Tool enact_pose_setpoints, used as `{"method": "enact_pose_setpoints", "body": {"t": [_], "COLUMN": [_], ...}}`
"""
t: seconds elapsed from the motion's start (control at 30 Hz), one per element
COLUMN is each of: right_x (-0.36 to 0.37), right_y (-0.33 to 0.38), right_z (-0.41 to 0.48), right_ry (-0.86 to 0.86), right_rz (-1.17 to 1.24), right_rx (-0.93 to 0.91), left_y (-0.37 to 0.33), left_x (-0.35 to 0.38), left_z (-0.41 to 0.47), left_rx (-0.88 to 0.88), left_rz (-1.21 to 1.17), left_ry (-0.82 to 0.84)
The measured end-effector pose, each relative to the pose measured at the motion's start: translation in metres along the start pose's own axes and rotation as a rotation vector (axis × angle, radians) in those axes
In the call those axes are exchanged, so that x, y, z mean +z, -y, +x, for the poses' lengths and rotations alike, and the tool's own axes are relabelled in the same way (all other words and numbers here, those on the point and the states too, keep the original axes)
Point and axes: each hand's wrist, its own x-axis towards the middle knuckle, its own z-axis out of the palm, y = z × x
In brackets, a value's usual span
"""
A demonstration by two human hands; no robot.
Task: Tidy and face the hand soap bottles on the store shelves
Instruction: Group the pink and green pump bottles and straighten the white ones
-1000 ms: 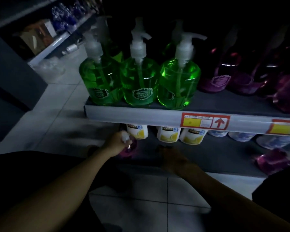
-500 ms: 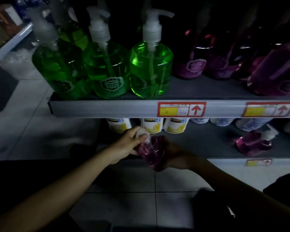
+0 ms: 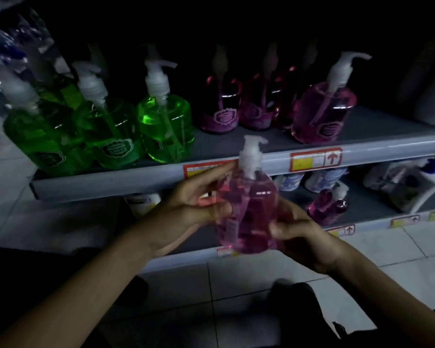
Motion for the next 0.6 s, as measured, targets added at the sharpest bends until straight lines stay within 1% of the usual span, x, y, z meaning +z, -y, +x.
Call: {"method": "enact_pose_setpoints", "body": {"t": [0.07,0.13,0.17,0.2,0.23,0.3,0.37,0.4,0.43,0.47,0.53,0.57,0.6], "right_x": [0.001,0.008,0.01,0.011,0.009,0.004,-0.001,-0.001,0.001,0.003,0.007,0.008,0.006], "right_y": [0.01,0.02,0.023,0.025,0.027,0.035,0.044,0.048,0.051,0.052,0.053,0.054,0.055], "right_z": [0.0,0.003,0.003,0.004,0.003,0.001,0.001,0.003,0.006,0.01,0.017,0.019,0.02], "right_ry": [-0.19,-0.331,-0.363,-0.379,-0.372,-0.3,-0.227,-0.208,-0.204,-0.221,-0.33,-0.375,-0.386], "right_rz": [-0.029,-0.217,-0.298,-0.333,-0.311,-0.127,0.067,0.105,0.092,0.014,-0.253,-0.326,-0.328], "right_rx": [-0.089,-0.153,-0.174,-0.186,-0.188,-0.163,-0.127,-0.122,-0.127,-0.143,-0.195,-0.225,-0.242], "left_y": [-0.005,-0.005,-0.004,-0.004,-0.004,-0.008,-0.013,-0.015,-0.016,-0.016,-0.015,-0.015,-0.015], "left_x": [0.013,0.023,0.028,0.029,0.03,0.026,0.023,0.024,0.025,0.026,0.03,0.029,0.029], "left_z": [0.011,0.02,0.022,0.024,0.026,0.031,0.035,0.037,0.039,0.041,0.045,0.046,0.047], "left_rx": [0.11,0.191,0.219,0.241,0.251,0.227,0.178,0.162,0.169,0.194,0.264,0.296,0.321], "left_rz": [0.058,0.154,0.2,0.238,0.259,0.234,0.138,0.1,0.09,0.107,0.167,0.189,0.199], "left_ry": [-0.17,-0.328,-0.359,-0.357,-0.332,-0.247,-0.14,-0.122,-0.135,-0.172,-0.278,-0.316,-0.338]}}
